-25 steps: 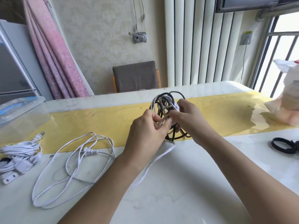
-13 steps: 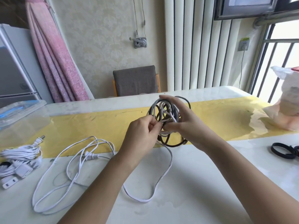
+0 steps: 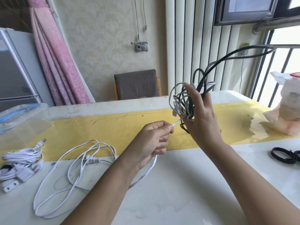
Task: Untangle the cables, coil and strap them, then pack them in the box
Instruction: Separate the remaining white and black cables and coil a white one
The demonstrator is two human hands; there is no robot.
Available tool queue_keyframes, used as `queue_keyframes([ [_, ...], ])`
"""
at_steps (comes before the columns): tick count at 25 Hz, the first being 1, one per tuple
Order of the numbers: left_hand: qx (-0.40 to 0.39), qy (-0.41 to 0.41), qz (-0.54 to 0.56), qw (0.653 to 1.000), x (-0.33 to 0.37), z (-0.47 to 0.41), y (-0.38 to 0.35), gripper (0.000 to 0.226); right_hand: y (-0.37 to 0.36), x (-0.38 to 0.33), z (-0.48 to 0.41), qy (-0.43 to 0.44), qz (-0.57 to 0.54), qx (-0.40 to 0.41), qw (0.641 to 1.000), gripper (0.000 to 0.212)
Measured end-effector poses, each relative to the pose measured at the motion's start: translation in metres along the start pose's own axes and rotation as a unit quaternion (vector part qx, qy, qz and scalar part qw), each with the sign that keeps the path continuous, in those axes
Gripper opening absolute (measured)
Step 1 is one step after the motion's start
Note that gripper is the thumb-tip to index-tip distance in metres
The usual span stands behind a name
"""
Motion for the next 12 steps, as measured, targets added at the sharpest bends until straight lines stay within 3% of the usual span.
queue_keyframes([
  [3,0.001,0.056,0.026,0.998,-0.015,-0.003,0.001,0.024,-0.005,0.010,0.001,-0.044,0.047,-0.023,0.998,0.075],
  [7,0.059,0.069,0.024,0.996,-0.026,-0.008,0.008,0.016,-0.013,-0.003,0.009,-0.096,-0.153,-0.097,0.979,0.070],
  [9,0.093,0.062,0.048,0.993,-0.029,-0.015,0.020,0.020,-0.022,-0.011,0.011,-0.098,-0.271,-0.178,0.941,0.075],
  [12,0.129,0.079,0.143,0.978,-0.043,-0.023,0.036,0.022,-0.039,-0.025,0.021,-0.126,-0.432,-0.320,0.834,0.063],
])
Point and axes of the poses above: each hand's wrist, its own z-axis away from the middle knuckle, its own y-axis out of the back of the hand, x = y × z, the point moved 6 cm from there along -z, towards the middle knuckle, and after that the axes turned 14 degrees about z, right-handed, at the moved point
